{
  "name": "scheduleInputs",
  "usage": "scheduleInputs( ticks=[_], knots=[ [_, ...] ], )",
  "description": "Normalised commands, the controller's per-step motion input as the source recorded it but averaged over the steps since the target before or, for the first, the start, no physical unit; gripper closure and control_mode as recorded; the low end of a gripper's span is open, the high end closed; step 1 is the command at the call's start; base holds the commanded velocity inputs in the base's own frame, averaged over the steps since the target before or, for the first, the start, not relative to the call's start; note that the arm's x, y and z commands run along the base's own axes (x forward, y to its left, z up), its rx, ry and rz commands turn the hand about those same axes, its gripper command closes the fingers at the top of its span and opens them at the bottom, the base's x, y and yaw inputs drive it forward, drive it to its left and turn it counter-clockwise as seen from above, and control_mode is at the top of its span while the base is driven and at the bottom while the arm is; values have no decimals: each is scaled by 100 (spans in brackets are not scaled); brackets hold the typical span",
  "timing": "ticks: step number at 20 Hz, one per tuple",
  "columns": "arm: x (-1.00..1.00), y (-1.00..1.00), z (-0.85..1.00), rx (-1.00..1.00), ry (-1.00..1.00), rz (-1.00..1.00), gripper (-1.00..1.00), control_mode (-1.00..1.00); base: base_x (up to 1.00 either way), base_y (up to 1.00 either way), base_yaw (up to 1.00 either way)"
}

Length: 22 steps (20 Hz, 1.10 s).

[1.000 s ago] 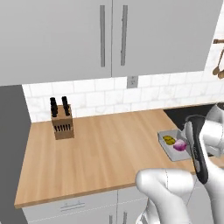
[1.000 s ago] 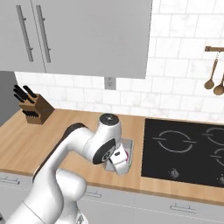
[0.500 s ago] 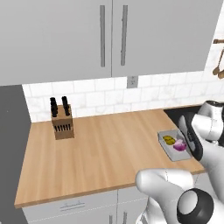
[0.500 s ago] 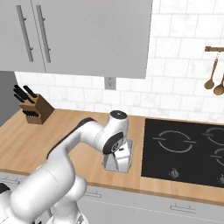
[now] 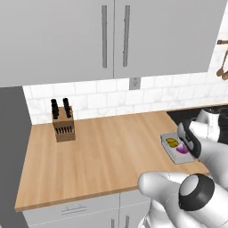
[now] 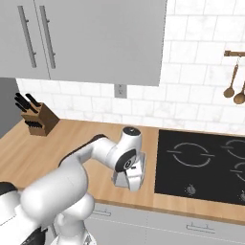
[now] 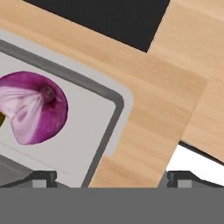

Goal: Take the meat container that has the steak and place it on the second highest rack of the freezer. Then take the vegetable container that has the onion and lemon and place it on the highest rack of the freezer.

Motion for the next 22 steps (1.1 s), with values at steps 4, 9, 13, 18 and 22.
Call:
scheduleInputs(
  ticks=[4,9,13,18,22],
  knots=[
    [0,0,-26,0,3,0,-100,-100,0,0,0],
    [8,0,-21,0,2,0,-100,-100,0,0,0],
    [13,0,-19,0,2,0,-100,-100,0,0,0],
    [30,0,-13,0,4,0,-100,-100,0,0,0],
    [28,0,-12,0,5,0,-100,-100,0,0,0]
  ],
)
